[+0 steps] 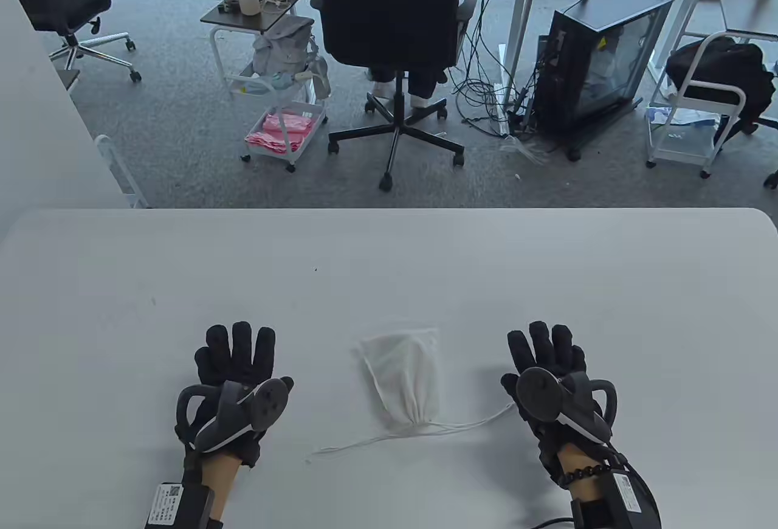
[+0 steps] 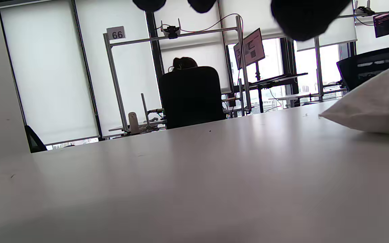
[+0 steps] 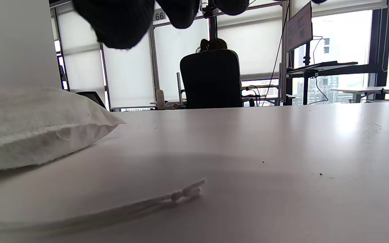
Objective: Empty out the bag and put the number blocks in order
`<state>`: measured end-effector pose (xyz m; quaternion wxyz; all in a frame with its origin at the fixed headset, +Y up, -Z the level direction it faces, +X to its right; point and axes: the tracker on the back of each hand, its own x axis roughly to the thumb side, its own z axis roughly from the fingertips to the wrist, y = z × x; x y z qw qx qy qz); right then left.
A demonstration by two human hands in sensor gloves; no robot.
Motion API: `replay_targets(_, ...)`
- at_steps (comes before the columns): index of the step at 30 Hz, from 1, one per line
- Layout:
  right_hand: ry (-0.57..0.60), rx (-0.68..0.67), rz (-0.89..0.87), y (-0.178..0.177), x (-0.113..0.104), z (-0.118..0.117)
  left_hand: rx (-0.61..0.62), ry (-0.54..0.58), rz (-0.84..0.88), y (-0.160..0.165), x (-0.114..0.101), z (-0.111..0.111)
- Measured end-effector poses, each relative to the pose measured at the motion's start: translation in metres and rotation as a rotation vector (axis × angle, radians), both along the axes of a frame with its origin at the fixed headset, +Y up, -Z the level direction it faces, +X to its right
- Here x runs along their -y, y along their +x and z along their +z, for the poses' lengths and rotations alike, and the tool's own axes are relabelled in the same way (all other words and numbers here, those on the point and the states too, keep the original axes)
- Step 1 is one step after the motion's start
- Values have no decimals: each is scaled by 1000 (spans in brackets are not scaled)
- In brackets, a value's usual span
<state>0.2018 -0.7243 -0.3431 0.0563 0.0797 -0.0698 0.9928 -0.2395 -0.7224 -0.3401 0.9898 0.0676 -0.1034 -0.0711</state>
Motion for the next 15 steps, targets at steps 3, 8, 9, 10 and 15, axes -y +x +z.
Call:
replay_targets(3,4,8,-5,2,0,0,0,6,-1,0,0,0)
replay_targets(8,21,14,-31,4,-4,3,2,20,9,-1,1,1)
replay_targets(9,24,14,-34,4,-5,3,3,23,10,0,1,1)
replay_targets(10,29,13,-38,4,-6,4,5,26,9,0,1,1)
replay_targets(15,54,9,-46,4,-8,6,6,42,9,0,1,1)
